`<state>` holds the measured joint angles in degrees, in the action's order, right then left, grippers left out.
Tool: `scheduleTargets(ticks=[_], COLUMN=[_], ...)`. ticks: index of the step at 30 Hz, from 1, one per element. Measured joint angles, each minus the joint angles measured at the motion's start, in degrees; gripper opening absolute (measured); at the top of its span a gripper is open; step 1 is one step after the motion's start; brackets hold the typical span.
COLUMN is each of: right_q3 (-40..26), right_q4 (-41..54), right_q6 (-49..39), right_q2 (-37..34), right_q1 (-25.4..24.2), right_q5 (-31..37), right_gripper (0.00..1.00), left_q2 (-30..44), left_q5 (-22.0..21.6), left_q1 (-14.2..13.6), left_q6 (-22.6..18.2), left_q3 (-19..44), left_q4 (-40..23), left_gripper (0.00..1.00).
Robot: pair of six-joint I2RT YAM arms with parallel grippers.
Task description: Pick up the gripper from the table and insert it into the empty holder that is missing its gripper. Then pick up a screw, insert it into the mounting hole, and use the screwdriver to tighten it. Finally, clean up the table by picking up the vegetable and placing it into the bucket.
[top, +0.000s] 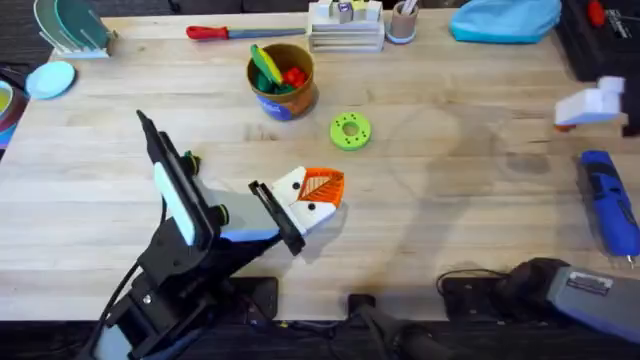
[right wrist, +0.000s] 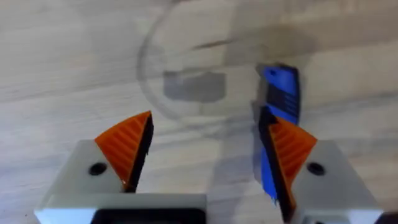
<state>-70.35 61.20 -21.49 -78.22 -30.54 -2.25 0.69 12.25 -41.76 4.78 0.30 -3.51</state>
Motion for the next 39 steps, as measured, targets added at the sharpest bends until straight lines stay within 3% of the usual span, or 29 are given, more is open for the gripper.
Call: scheduleTargets(ticks=[8, 15, 24, 34, 39], right_q3=[0.0, 0.0, 0.0, 0.0, -0.1], right_q4=[0.5, 1.2, -2.5, -7.2, -7.9], right_q6=[-1.9, -13.1, -26.4, -29.3, -29.5], right_q2=[-3.5, -6.3, -15.0, -25.9, -26.8], right_q1=[-10.9, -16.4, -17.7, -17.7, -17.7], right_q5=[6.4, 7.8, 8.4, 8.5, 8.8], right_gripper=[0.994, 0.994, 0.994, 0.994, 0.993], left_q2=[0.0, 0.0, 0.0, 0.0, 0.0], left_q5=[0.0, -0.1, -0.2, -0.3, -0.3], left_q1=[0.0, 0.0, 0.0, 0.0, 0.0], left_q6=[0.0, 0.0, 0.0, 0.0, 0.0], left_q3=[0.0, 0.0, 0.0, 0.0, 0.0], left_q4=[0.0, 0.0, 0.0, 0.0, -0.1], left_gripper=[0.005, 0.005, 0.005, 0.005, 0.005])
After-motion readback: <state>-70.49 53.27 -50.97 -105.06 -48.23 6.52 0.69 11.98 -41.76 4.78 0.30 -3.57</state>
